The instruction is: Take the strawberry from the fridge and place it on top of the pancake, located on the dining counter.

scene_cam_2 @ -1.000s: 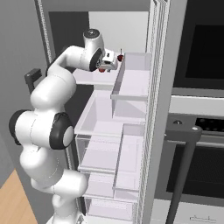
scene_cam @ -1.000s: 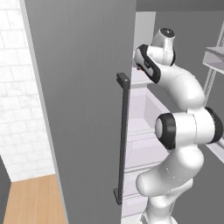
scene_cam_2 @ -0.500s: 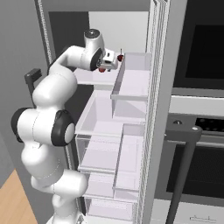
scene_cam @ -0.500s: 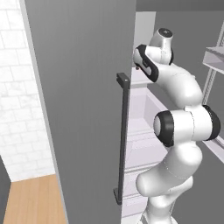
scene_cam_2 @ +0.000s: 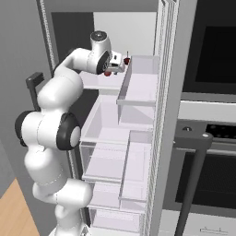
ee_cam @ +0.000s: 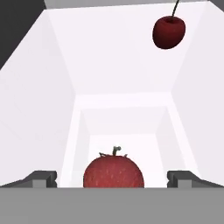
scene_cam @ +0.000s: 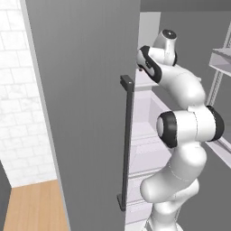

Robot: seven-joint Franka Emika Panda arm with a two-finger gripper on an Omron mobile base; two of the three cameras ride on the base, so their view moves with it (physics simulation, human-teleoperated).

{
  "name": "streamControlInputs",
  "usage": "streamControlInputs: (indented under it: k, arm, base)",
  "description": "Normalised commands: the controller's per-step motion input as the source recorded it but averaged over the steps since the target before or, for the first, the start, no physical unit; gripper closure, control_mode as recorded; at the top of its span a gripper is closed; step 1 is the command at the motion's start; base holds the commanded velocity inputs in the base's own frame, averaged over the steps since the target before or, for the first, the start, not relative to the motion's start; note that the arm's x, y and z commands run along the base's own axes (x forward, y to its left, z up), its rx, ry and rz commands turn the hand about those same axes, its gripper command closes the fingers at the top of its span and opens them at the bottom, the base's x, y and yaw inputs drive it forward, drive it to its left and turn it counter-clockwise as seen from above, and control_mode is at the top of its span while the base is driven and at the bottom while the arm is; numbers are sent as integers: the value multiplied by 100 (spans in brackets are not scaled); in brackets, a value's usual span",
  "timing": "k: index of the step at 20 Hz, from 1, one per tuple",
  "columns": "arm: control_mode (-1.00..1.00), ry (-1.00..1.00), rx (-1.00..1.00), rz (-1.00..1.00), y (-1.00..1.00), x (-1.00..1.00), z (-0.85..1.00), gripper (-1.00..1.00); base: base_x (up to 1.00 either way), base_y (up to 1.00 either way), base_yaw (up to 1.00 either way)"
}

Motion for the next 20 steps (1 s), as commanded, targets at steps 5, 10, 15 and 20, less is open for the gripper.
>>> streamControlInputs:
  k: [5,10,15,20]
  arm:
    - [-100,0,0,4,0,20,-5,-100]
    - [-100,4,1,0,0,3,-23,100]
    - [-100,1,0,0,0,0,-13,100]
    - [-100,-6,0,-7,2,-53,0,100]
  base:
    - [0,0,0]
    - [0,0,0]
    - [0,0,0]
    - [0,0,0]
